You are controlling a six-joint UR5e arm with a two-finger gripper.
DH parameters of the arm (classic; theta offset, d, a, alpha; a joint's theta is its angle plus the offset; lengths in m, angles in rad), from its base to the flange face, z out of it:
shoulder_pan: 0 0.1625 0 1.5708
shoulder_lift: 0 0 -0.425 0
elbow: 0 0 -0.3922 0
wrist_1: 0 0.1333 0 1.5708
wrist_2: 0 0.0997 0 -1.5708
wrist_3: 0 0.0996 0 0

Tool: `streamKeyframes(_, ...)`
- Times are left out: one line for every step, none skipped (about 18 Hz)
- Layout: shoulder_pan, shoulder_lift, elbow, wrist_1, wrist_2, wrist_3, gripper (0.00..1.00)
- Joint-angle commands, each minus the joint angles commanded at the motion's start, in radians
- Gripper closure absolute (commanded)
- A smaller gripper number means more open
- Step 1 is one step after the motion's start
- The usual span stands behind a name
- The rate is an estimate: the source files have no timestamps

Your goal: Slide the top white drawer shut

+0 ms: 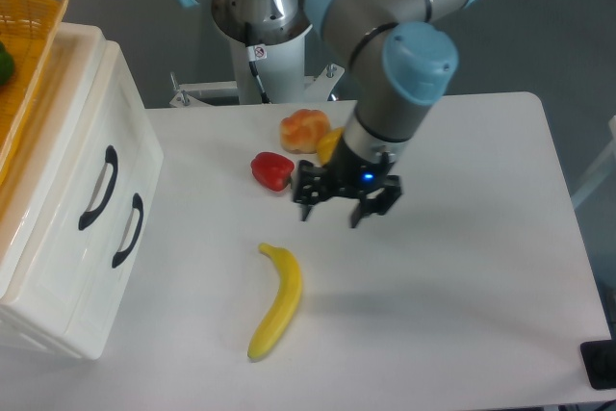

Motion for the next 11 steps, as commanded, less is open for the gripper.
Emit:
streamKeyframes(0.011, -0.002, -0.002, 0.002, 0.028, 0.008, 0.22)
streamKeyframes(0.02, -0.005, -0.002, 0.002, 0.06, 0.024, 0.22)
streamKeyframes(0.029, -0.008, -0.002, 0.0, 0.09, 0.044, 0.22)
streamKeyframes(0.041, -0.009, -0.002, -0.001, 0.112, 0.055, 0.22)
streamKeyframes(0.055, -0.011, -0.002, 0.0, 0.124, 0.058, 0.21)
streamKeyframes(0.069, -0.018, 0.0, 0.003, 0.126, 0.058, 0.17)
streamKeyframes(0.08, -0.022, 0.002, 0.012, 0.126, 0.066, 0.0)
streamKeyframes(0.089, -0.023, 0.002, 0.018, 0.126, 0.078, 0.0)
streamKeyframes(0.1, -0.023, 0.002, 0.025, 0.126, 0.098, 0.0)
streamKeyframes(0.113, -0.025, 0.003, 0.031, 0.129, 0.133, 0.0)
streamKeyframes(0.12, -0.028, 0.005, 0.031, 0.137, 0.188, 0.0)
